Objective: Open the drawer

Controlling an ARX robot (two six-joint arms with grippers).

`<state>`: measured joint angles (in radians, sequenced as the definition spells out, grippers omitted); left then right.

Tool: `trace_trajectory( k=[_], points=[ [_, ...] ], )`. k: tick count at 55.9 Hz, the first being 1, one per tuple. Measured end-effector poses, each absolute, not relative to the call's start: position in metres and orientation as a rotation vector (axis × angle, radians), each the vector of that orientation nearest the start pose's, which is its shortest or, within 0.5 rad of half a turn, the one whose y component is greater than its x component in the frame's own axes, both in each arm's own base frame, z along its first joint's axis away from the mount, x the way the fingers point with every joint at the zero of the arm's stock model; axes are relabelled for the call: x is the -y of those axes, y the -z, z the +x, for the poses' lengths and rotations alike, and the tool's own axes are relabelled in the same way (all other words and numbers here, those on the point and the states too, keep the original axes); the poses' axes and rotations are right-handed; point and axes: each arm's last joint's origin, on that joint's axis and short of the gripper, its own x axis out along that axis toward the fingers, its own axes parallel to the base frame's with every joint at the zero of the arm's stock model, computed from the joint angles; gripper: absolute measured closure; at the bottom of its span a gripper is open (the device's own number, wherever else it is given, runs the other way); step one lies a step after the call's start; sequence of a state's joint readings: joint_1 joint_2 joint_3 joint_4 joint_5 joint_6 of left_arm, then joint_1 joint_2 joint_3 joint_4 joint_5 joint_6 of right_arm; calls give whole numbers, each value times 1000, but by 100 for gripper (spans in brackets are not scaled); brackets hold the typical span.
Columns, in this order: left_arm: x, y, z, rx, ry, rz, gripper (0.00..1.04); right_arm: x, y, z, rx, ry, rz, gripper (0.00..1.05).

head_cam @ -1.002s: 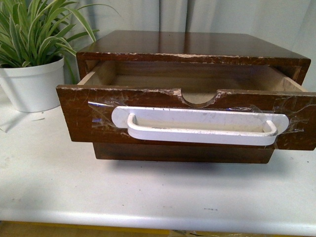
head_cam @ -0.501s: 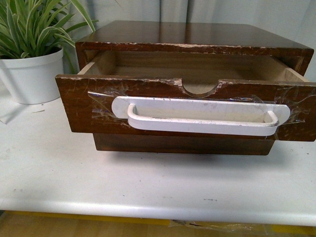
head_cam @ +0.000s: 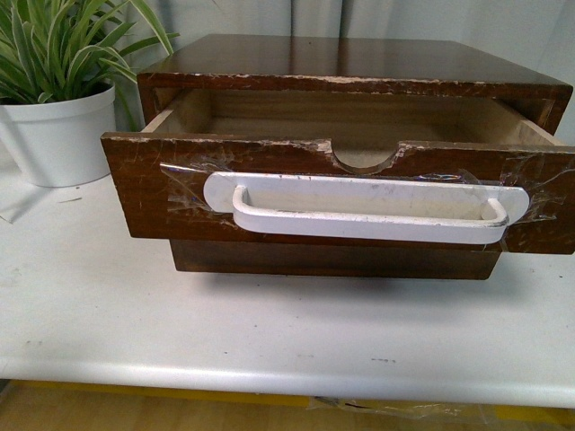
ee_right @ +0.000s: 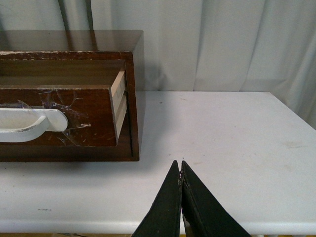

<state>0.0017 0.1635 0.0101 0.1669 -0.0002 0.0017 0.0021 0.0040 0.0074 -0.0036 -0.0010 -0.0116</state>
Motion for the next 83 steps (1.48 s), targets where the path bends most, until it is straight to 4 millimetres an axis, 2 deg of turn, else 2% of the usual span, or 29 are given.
trace_trajectory(
  k=[7, 22, 24, 26, 30, 52, 54, 56, 59, 83],
  points=[
    [0, -166, 98, -3, -2, 1, 101, 0, -165, 97, 0, -3, -12, 103],
    [0, -167, 97, 7, -2, 1, 101, 0, -165, 97, 0, -3, -12, 103],
    [0, -167, 97, 7, -2, 1, 101, 0, -165, 97, 0, -3, -12, 101],
    [0, -167, 97, 7, -1, -1, 95, 0, -165, 97, 0, -3, -12, 92],
    [0, -167, 97, 8, -1, -1, 77, 0, -165, 97, 0, -3, -12, 74],
    [0, -167, 97, 8, -2, -1, 12, 0, -165, 97, 0, -3, -12, 10],
    [0, -167, 97, 8, -1, -1, 7, 0, -165, 97, 0, -3, -10, 7],
    [0, -167, 97, 8, -2, -1, 4, 0, -165, 97, 0, -3, -10, 8],
    [0, -167, 97, 8, -1, -1, 7, 0, -165, 97, 0, -3, -10, 9],
    [0, -167, 97, 8, -1, -1, 6, 0, -165, 97, 0, -3, -10, 9]
  ],
)
